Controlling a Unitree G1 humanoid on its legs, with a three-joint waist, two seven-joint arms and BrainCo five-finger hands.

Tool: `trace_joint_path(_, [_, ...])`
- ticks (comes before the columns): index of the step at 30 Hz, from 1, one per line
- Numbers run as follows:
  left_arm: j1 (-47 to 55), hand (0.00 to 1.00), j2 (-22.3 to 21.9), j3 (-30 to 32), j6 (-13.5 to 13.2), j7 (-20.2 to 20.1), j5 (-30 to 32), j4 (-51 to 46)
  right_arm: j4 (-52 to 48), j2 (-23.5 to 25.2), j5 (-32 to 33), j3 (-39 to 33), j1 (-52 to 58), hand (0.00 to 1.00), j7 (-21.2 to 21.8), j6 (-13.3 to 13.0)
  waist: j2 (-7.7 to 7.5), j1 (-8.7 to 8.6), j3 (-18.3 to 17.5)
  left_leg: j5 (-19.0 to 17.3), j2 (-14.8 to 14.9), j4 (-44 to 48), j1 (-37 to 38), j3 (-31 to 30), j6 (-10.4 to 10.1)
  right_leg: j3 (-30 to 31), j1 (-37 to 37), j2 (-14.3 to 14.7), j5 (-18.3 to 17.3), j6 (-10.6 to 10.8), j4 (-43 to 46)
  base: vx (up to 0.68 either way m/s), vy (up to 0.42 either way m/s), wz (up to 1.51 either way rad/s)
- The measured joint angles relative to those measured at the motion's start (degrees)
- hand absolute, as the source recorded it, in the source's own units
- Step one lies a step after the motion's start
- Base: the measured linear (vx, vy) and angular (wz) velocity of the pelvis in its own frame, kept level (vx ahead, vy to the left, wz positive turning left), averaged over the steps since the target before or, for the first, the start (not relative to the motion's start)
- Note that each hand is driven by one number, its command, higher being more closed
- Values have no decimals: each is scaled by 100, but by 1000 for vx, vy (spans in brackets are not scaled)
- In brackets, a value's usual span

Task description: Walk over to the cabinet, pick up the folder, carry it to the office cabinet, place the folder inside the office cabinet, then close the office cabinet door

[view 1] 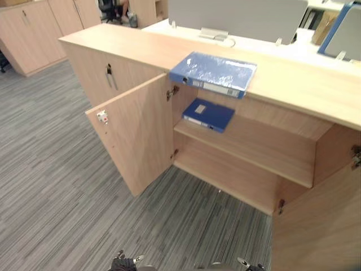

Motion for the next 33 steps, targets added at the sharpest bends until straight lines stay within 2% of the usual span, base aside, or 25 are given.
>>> trace_joint_path(3, [-34, 0, -23, -90, -26, 2, -27, -119, -6, -3, -14, 204, -128, 0, -8, 7, -39, 108, -6, -585, -210, 200, -499, 98, 188, 468, 278, -50, 28, -40, -209, 301, 99, -78])
trace_joint_path(4, [-28, 0, -22, -101, -37, 3, -40, -155, 0, 2, -14, 215, -219, 0, -8, 10, -59, 186, 4, -885, -386, -80, -709, 117, 320, 704, 374, -174, 123, 85, -250, 295, 229, -116])
trace_joint_path(5, [-52, 0, -17, -152, -66, 7, -49, -158, 16, 24, -13, 219, -343, 0, -14, 15, -98, 265, 30, -1055, -610, -608, -858, 25, 416, 1003, 471, -336, 131, 104, -307, 268, 266, -122])
trace_joint_path(6, [-69, 0, 1, -215, -75, 11, -44, -161, 14, 43, -14, 220, -398, 0, -16, 14, -115, 292, 41, -1083, -720, -978, -899, -65, 435, 1137, 530, -424, 132, 107, -348, 258, 316, -121])
trace_joint_path(7, [-106, 0, 39, -380, -72, 16, -29, -145, 16, 71, -14, 234, -489, 0, -16, 11, -108, 309, 35, -984, -914, -2051, -907, -433, 326, 1325, 612, -555, 127, 198, -425, 289, 405, -115])
trace_joint_path(8, [-95, 0, 67, -500, -83, 22, -21, -68, 38, 65, -18, 390, -521, 0, -17, 10, -75, 317, 10, -232, -1012, -2914, -798, -889, 135, 1506, 665, -587, 52, 412, -509, 342, 452, -108])
trace_joint_path(9, [-213, 0, 228, -554, -76, 26, -17, 88, 57, 234, -20, 527, -531, 0, -10, 14, -211, 298, 0, -276, -1171, -2971, -657, -751, 276, 1557, 763, -771, 121, 501, -611, 281, 378, -66])
trace_joint_path(10, [-258, 0, 289, -613, -67, 27, 0, 140, 49, 276, -25, 596, -532, 0, -9, 9, -300, 268, -22, -293, -1224, -3070, -595, -683, 296, 1535, 731, -837, 215, 491, -606, 224, 298, -36])
trace_joint_path(11, [-305, 0, 363, -715, -67, 26, 13, 236, 53, 305, -26, 609, -552, 0, -11, 13, -367, 248, -47, -351, -1296, -3129, -520, -559, 414, 1543, 684, -928, 374, 477, -588, 165, 250, -28])
trace_joint_path(14, [-328, 0, 460, -827, -56, 23, 39, 454, 199, 322, -43, 605, -575, 0, -1, 8, -454, 297, -136, -342, -1479, -3435, -146, -47, 647, 1771, 647, -1250, 507, 514, -570, 202, 278, -64])
trace_joint_path(16, [-373, 0, 545, -1092, -43, -5, 118, 598, 337, 314, -72, 552, -599, 0, 16, 14, -457, 281, -184, -268, -1644, -3707, 122, 42, 769, 1887, 594, -1386, 511, 563, -580, 170, 181, -64])
trace_joint_path(20, [-399, 0, 699, -1359, -3, -56, 180, 679, 505, 265, -261, 262, -630, 0, 69, 55, -458, 273, -253, -260, -1712, -3986, 293, -44, 797, 1976, 312, -1408, 566, 612, -426, 70, 7, -59])
trace_joint_path(23, [-397, 0, 567, -1354, 4, -64, 181, 694, 473, 131, -265, 162, -592, 0, 88, 68, -352, 266, -185, -217, -1707, -4535, 731, 43, 846, 1955, -179, -1323, 474, 776, 581, 27, -50, -55])
trace_joint_path(24, [-392, 0, 523, -1336, 9, -72, 213, 687, 402, 62, -265, 164, -515, 0, 98, 66, -326, 245, -171, -191, -1721, -4716, 948, 161, 858, 1916, -502, -1305, 468, 787, 1279, 4, -5, -45])
trace_joint_path(27, [-326, 0, 469, -1250, 14, -75, 233, 681, 297, 38, -265, 168, -313, 0, 98, 65, -306, 210, -158, -185, -1758, -4926, 1248, 312, 866, 1517, -777, -1458, 496, 802, 2004, 48, 7, -32])
trace_joint_path(28, [-299, 0, 454, -1208, 16, -73, 242, 678, 293, 10, -265, 183, -280, 0, 98, 66, -281, 142, -166, -175, -1742, -5035, 1337, 322, 885, 1264, -882, -1526, 402, 804, 2206, 85, -10, -17])
trace_joint_path(29, [-293, 0, 449, -1196, 16, -71, 239, 674, 292, -11, -266, 222, -272, 0, 98, 67, -266, 99, -159, -173, -1693, -5086, 1366, 322, 883, 1066, -939, -1520, 191, 769, 2260, 97, -72, -13])
trace_joint_path(30, [-317, 0, 437, -1192, 19, -71, 241, 686, 275, -24, -264, 221, -272, 0, 97, 66, -232, 81, -149, -173, -1576, -5126, 1363, 311, 863, 840, -1112, -1416, -185, 741, 2270, 104, -138, -6])
trace_joint_path(31, [-331, 0, 417, -1182, 22, -71, 241, 697, 254, -58, -259, 221, -272, 0, 97, 65, -176, 57, -124, -186, -1445, -5165, 1371, 299, 828, 676, -1262, -1253, -330, 696, 2190, 107, -170, 2])
trace_joint_path(32, [-350, 0, 399, -1172, 27, -73, 244, 743, 245, -84, -252, 220, -261, 0, 97, 66, -126, 32, -126, -180, -1312, -5213, 1384, 260, 773, 562, -1377, -1057, -345, 674, 1902, 125, -220, 26])
trace_joint_path(33, [-317, 0, 431, -1155, 42, -76, 273, 774, 220, -53, -252, 221, -200, 0, 85, 64, -183, 16, -125, -151, -1300, -5263, 1449, 152, 645, 534, -1343, -919, -135, 655, 1085, 157, -225, 41])
